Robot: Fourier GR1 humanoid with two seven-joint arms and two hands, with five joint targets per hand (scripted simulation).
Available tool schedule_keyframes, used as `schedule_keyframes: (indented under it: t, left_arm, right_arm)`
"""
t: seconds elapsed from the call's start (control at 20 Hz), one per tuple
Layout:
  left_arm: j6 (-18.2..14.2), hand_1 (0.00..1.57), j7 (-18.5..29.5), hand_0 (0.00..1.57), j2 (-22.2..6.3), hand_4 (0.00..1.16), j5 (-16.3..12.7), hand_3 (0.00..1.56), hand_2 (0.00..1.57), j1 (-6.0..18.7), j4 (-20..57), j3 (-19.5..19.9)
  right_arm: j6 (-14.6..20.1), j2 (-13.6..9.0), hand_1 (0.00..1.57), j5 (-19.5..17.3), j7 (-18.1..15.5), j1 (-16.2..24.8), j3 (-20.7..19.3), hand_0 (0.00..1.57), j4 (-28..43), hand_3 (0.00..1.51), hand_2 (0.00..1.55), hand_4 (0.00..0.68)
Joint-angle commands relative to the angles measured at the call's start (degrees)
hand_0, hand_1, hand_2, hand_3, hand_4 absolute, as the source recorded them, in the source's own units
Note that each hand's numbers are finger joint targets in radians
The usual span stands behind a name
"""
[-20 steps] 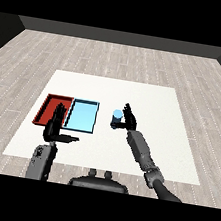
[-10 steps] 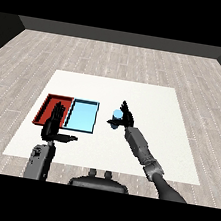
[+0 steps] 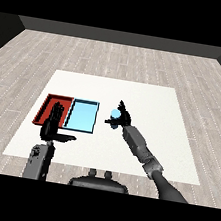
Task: Pick the blue can and put it in the blue box
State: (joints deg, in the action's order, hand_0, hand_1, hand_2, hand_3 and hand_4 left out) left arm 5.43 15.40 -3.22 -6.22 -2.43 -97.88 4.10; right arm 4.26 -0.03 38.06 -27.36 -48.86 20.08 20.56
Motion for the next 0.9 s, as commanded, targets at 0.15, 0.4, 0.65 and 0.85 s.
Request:
schedule_keyframes:
  t: [0.15, 0.4, 0.65, 0.85]
  left_arm:
    - [-1.4, 0.00, -0.4, 0.00, 0.5, 0.00, 0.5, 0.00, 0.00, -0.2, -1.0, 0.3]
    - [-1.3, 0.00, 1.9, 0.00, 1.5, 0.00, 1.4, 0.00, 0.00, -2.1, -0.4, -0.7]
    - [-1.6, 0.00, 2.0, 0.00, 1.6, 0.00, 0.9, 0.00, 0.00, 0.0, 1.8, 0.1]
    - [-0.5, 0.00, -1.5, 0.00, -0.3, 0.00, -0.9, 0.00, 0.00, -0.8, -1.1, 1.3]
  right_arm:
    - [0.8, 0.0, 0.00, 5.0, -2.5, 2.2, 6.8, 0.00, -0.4, 0.00, 0.00, 0.000]
    - [11.0, 0.0, 0.55, 9.8, 2.1, 0.7, 10.2, 0.55, 1.5, 0.62, 0.72, 0.000]
    - [19.3, 0.0, 1.51, 3.2, 8.9, -4.4, 16.1, 1.51, -3.7, 1.51, 1.55, 0.542]
    - [20.3, 0.0, 1.45, 1.4, 9.8, -4.7, 18.6, 1.45, -7.2, 1.50, 1.53, 0.523]
